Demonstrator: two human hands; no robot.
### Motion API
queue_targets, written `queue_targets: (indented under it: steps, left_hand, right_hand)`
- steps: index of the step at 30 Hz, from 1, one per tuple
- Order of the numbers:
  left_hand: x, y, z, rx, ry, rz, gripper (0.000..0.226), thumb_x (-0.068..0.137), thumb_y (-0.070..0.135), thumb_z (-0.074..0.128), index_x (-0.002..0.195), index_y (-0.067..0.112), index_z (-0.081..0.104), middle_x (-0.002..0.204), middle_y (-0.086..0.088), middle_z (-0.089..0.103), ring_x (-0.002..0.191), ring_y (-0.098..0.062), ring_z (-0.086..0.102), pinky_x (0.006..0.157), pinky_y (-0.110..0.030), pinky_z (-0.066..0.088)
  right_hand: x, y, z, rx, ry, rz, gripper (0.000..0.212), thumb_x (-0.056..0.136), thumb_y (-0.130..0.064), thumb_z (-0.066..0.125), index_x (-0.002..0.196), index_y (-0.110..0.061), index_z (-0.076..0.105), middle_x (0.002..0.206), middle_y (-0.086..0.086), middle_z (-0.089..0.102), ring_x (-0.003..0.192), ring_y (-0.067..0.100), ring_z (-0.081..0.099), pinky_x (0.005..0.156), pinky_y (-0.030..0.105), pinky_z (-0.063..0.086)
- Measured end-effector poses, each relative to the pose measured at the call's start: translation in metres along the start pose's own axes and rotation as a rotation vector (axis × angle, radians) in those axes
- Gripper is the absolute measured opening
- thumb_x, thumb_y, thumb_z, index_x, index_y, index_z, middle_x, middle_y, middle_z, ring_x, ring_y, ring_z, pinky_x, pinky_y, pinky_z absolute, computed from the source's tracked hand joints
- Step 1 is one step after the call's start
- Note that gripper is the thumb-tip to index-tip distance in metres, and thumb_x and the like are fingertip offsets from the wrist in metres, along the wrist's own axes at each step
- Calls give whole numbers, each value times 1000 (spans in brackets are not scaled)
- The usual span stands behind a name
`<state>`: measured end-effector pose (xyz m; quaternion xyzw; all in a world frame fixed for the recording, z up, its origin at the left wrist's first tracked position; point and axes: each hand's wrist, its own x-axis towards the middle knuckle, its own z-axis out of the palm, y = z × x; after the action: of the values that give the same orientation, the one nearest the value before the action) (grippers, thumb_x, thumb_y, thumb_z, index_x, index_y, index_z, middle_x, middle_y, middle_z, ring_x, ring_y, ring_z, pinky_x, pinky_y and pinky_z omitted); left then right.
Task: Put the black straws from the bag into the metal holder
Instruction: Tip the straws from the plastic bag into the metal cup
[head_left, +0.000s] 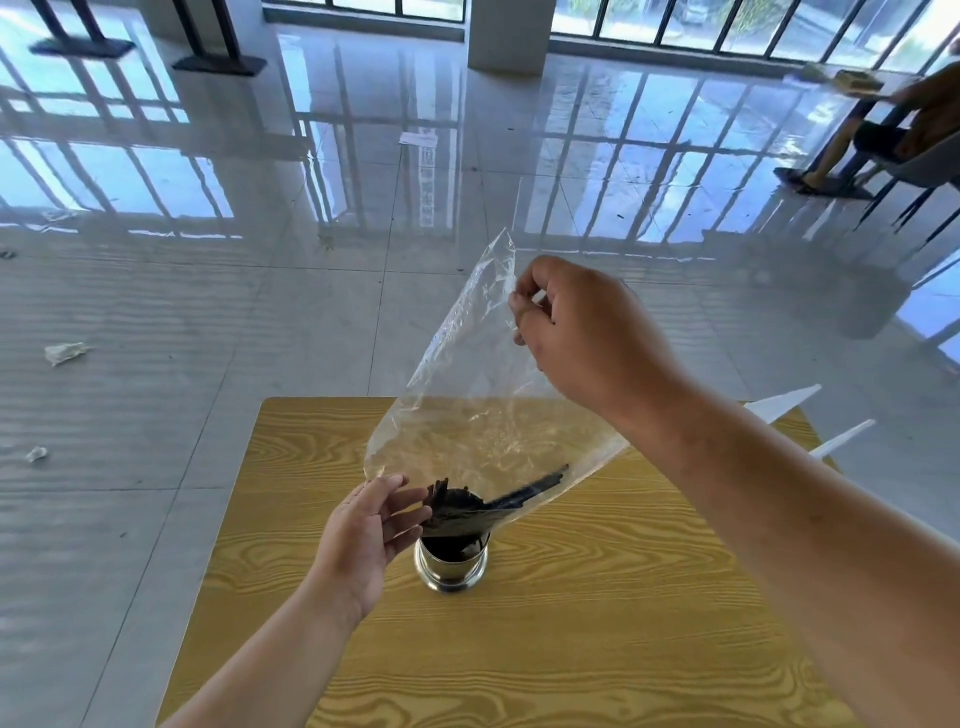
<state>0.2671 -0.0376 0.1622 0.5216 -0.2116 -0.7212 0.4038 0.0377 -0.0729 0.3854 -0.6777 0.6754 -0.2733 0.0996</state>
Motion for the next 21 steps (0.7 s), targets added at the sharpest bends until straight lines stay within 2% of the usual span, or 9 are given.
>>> queue_targets:
  steps: [5, 8, 11, 14, 18, 21]
  left_hand:
    - [-3, 5, 3, 11, -14, 19, 31, 91, 29, 71, 117, 12, 68, 111, -16, 79, 91, -28, 77, 85, -44, 57]
    - [-4, 10, 8, 35, -36, 43, 41, 87, 34, 74, 121, 12, 67, 112, -15, 79, 93, -27, 77, 88, -44, 56]
    - [-5, 17, 18, 93, -72, 70, 59, 75, 45, 79, 123, 13, 65, 115, -11, 79, 100, -27, 77, 92, -46, 55]
    - [-4, 23, 32, 163, -105, 79, 71, 65, 54, 83, 122, 16, 64, 117, -4, 79, 104, -24, 76, 93, -45, 56]
    - [-1, 27, 50, 208, -126, 77, 72, 64, 57, 85, 123, 20, 66, 117, 0, 79, 108, -25, 74, 93, -45, 57]
    - [0, 23, 61, 224, -136, 61, 68, 64, 55, 84, 120, 20, 68, 114, -1, 80, 102, -22, 77, 88, -43, 57]
  right_hand:
    - [3, 5, -23, 35, 40, 4, 10, 105, -34, 60, 99, -31, 67, 89, -5, 79, 76, 19, 74, 73, 45, 64]
    - [2, 14, -41, 85, 48, 36, 13, 105, -35, 61, 93, -32, 65, 82, -7, 80, 68, 13, 75, 69, 48, 65]
    - [-1, 29, -66, 171, 85, 102, 14, 106, -33, 62, 94, -28, 66, 79, -8, 81, 57, 17, 75, 61, 53, 66]
    - [-7, 46, -97, 211, 144, 157, 13, 108, -31, 61, 99, -24, 68, 81, -9, 82, 55, 22, 76, 55, 50, 67]
    - [-15, 63, -119, 276, 170, 199, 16, 109, -28, 61, 102, -16, 69, 83, -2, 83, 59, 30, 76, 53, 43, 65]
    - [-20, 69, -118, 292, 168, 194, 16, 109, -27, 61, 102, -16, 69, 85, 0, 83, 58, 30, 76, 52, 42, 65]
